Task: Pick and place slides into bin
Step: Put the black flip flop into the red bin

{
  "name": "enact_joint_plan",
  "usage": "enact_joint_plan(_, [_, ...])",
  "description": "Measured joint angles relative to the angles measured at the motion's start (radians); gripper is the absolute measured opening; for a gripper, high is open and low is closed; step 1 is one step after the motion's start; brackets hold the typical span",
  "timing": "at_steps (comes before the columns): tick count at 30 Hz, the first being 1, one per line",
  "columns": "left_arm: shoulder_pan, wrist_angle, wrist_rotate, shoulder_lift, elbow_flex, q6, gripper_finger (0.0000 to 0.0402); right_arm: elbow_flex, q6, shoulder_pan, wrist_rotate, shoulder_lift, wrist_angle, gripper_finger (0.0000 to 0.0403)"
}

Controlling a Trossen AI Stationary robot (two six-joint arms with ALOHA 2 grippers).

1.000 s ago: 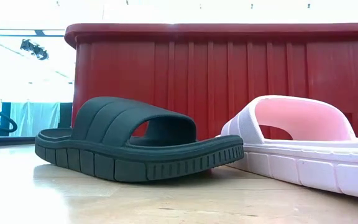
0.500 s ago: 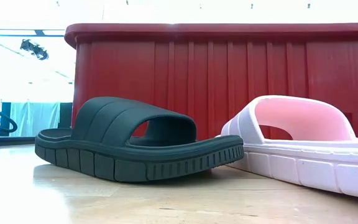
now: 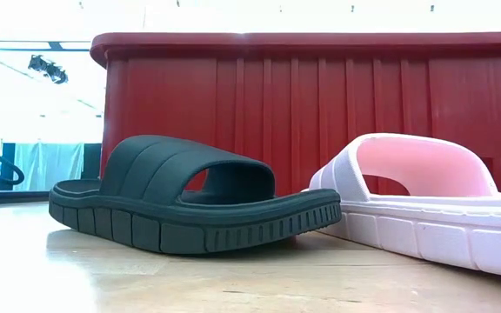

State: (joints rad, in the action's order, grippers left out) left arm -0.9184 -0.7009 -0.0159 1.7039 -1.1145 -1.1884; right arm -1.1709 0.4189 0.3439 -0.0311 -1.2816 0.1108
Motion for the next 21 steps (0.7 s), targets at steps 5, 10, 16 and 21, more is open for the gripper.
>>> enact_joint_plan(5, [0.003, 0.081, 0.027, -0.02, 0.0, -0.131, 0.0013, 0.0, 0.0, 0.0, 0.001, 0.0, 0.0, 0.0165])
enact_joint_plan(10, [0.002, 0.277, -0.091, -0.077, 0.0, -0.254, 0.0008, 0.0, 0.0, 0.0, 0.089, 0.0, 0.001, 0.0165])
enact_joint_plan(16, [-0.005, 0.468, -0.447, -0.189, 0.0, -0.283, 0.0006, 0.0, 0.031, -0.001, 0.231, 0.02, -0.002, 0.0165])
enact_joint_plan(21, [-0.003, 0.665, -0.81, -0.287, 0.0, -0.126, 0.0006, 0.0, 0.03, -0.001, 0.249, 0.11, 0.031, 0.0156])
